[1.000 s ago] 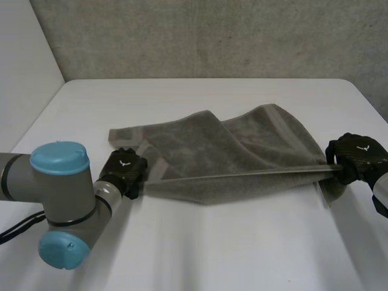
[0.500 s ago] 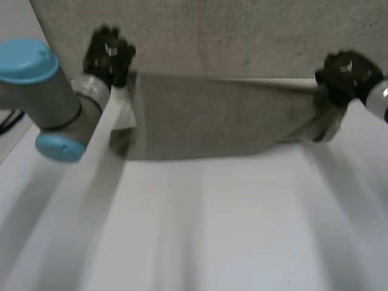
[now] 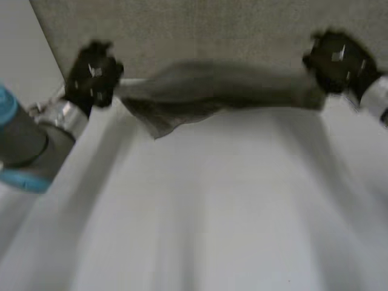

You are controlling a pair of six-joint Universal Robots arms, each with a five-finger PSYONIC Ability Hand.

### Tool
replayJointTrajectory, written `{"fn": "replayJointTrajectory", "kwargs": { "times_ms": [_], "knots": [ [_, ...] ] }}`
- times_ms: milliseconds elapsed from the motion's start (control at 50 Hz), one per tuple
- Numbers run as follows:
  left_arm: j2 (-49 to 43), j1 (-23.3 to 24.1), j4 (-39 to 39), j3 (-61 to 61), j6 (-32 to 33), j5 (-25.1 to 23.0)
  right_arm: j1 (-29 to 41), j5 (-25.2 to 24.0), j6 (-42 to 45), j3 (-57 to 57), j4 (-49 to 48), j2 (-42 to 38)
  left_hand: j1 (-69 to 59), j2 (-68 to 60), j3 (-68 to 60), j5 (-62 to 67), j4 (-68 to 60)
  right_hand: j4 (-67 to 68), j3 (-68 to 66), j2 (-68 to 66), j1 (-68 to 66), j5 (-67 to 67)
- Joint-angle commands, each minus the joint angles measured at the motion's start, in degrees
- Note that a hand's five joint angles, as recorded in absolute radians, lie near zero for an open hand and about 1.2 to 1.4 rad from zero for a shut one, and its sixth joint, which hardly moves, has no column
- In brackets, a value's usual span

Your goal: Fold the towel.

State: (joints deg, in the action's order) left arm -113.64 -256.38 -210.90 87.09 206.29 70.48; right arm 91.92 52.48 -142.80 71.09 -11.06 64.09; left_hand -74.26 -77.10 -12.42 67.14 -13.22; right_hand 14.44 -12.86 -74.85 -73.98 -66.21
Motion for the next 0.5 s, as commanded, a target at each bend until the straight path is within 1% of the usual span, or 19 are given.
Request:
{"fn": "replayJointTrajectory", "kwargs": {
  "times_ms": [20, 40, 60, 100, 180, 220, 280, 320, 340, 380, 500],
  "knots": [
    [0.44, -0.97, -3.03, 12.49, 2.37, -2.45, -2.97, -0.97, 13.87, 16.8, 0.69, 0.16, -5.74, -2.9, 2.42, 2.86, 3.22, -4.44, 2.86, -2.85, -3.72, -1.49],
    [0.35, -0.88, -3.03, 13.7, 2.71, -2.45, -3.32, -1.06, 16.22, 19.42, 0.77, 0.16, -5.74, -2.9, 2.42, 2.86, 3.22, -4.44, 2.86, -3.02, -3.89, -1.66],
    [0.35, -0.88, -3.03, 13.72, 2.72, -2.45, -3.32, -1.06, 16.24, 19.44, 0.78, 0.16, -5.74, -2.9, 2.42, 2.86, 3.22, -4.44, 2.86, -3.02, -3.89, -1.66],
    [0.26, -0.44, -2.85, 15.03, 2.54, -2.36, -3.76, -0.27, 18.52, 23.29, 0.77, 0.68, -5.74, -2.9, 2.42, 2.86, 3.22, -4.44, 2.86, -3.02, -3.89, -1.66],
    [0.18, -0.18, -2.23, 15.39, 2.45, -2.27, -3.94, -0.18, 18.35, 25.68, 0.78, 2.53, -5.74, -2.9, 2.42, 2.86, 3.22, -4.44, 2.86, -3.02, -3.89, -1.66],
    [0.26, 0.0, -1.27, 15.39, 2.45, -2.01, -3.94, 0.52, 16.6, 27.26, 0.78, 5.24, -5.74, -2.9, 2.42, 2.86, 3.22, -4.44, 2.86, -3.02, -3.89, -1.66],
    [0.35, 0.09, -0.92, 15.39, 2.45, -2.01, -4.02, 1.14, 14.57, 27.79, 0.78, 6.22, -5.74, -2.9, 2.42, 2.86, 3.22, -4.44, 2.86, -3.02, -3.89, -1.66],
    [0.35, 0.26, -0.48, 15.39, 2.37, -2.01, -3.94, 2.54, 9.85, 28.14, 0.78, 7.36, -5.74, -2.9, 2.42, 2.86, 3.22, -4.44, 2.86, -3.02, -3.89, -1.66],
    [0.35, 0.26, -0.48, 15.39, 2.37, -2.01, -3.94, 2.54, 9.83, 28.14, 0.78, 7.36, -5.74, -2.9, 2.42, 2.86, 3.22, -4.44, 2.86, -3.02, -3.89, -1.66],
    [0.09, 1.14, -0.48, 15.3, 2.28, -1.92, -4.02, 3.68, 6.76, 28.14, 0.6, 8.24, -5.74, -2.9, 2.42, 2.86, 3.22, -4.44, 2.86, -2.85, -3.72, -1.49],
    [-0.97, 1.93, -0.48, 14.42, 2.28, -1.04, -4.2, 5.79, 4.9, 27.44, 0.6, 8.15, -5.74, -2.9, 2.42, 2.86, 3.22, -4.44, 2.86, -2.85, -3.72, -1.49]
  ]
}}
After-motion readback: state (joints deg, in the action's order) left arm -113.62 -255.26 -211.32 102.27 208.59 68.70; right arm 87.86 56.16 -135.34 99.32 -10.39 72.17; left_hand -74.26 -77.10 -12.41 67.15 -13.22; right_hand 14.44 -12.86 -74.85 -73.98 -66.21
